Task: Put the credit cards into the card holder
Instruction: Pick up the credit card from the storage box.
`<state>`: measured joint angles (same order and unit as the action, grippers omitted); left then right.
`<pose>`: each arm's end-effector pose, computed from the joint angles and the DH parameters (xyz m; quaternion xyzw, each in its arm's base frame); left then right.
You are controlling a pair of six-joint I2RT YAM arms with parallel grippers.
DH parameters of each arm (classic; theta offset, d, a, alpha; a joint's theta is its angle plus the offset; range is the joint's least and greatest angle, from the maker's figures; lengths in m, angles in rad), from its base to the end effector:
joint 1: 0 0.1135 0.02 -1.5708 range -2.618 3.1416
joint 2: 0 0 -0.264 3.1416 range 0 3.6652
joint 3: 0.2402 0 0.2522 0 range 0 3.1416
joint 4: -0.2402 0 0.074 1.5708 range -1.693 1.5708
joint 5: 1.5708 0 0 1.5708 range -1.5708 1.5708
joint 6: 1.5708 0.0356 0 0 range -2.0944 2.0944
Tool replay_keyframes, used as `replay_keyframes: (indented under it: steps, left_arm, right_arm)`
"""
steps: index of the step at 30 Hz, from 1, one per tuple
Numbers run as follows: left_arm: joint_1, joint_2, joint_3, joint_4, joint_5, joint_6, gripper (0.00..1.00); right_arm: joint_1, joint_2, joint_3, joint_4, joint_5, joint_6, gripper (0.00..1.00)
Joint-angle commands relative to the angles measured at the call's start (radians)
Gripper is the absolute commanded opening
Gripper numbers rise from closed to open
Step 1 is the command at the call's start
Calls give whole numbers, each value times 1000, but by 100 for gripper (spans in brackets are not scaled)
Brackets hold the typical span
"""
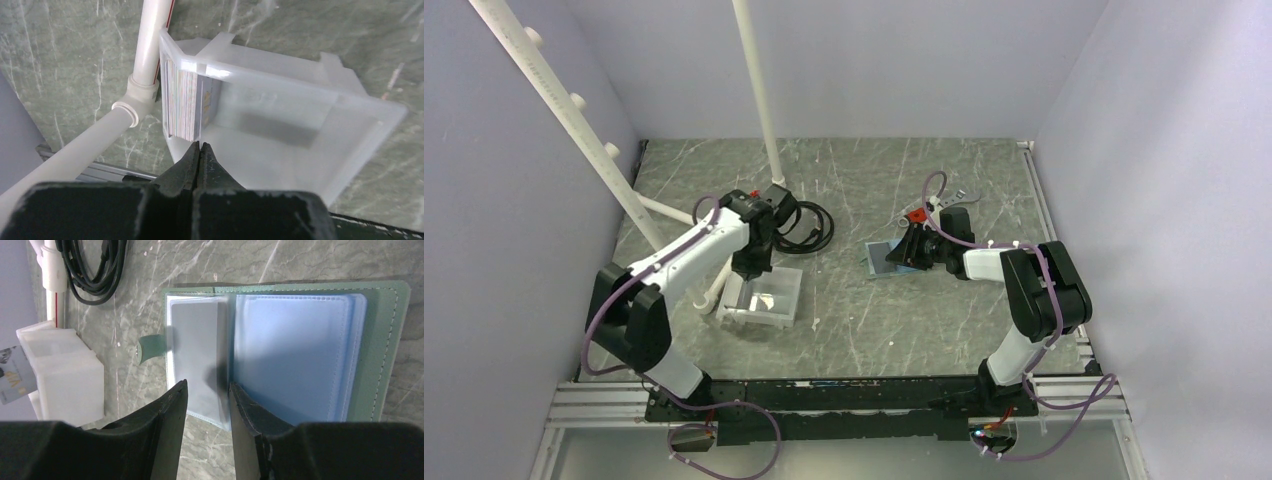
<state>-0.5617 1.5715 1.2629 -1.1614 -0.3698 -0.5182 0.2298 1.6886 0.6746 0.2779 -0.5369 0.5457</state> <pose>0.2460 -0.1396 0.2536 0.0121 0.9817 0.1320 0.1369 0.2967 0.0881 0.1292 0.0325 0.8874 0.3722 0.2701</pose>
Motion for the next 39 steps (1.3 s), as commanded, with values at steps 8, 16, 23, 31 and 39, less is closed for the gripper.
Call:
replay_keyframes:
  steps: [8,16,23,31,39]
  left_arm:
    - [7,-235,216,98,357,22,0]
    - [88,-344,-10,837,818,-161,0]
    - [91,-325,-227,1451,883,-451,0]
    - [89,-239,-321,1764,923,-609,0]
    - [86,-211,-335,1822,946,-644,0]
  right_arm:
    - [70,-117,37,-45,-28,-44,48]
    - [139,-358,-16,402,-365,346,69]
    - [142,-377,-62,777,-335,744,70]
    - [141,-375,-65,776,-252,811,51]
    - [99,-318,-87,874,-220,900,35]
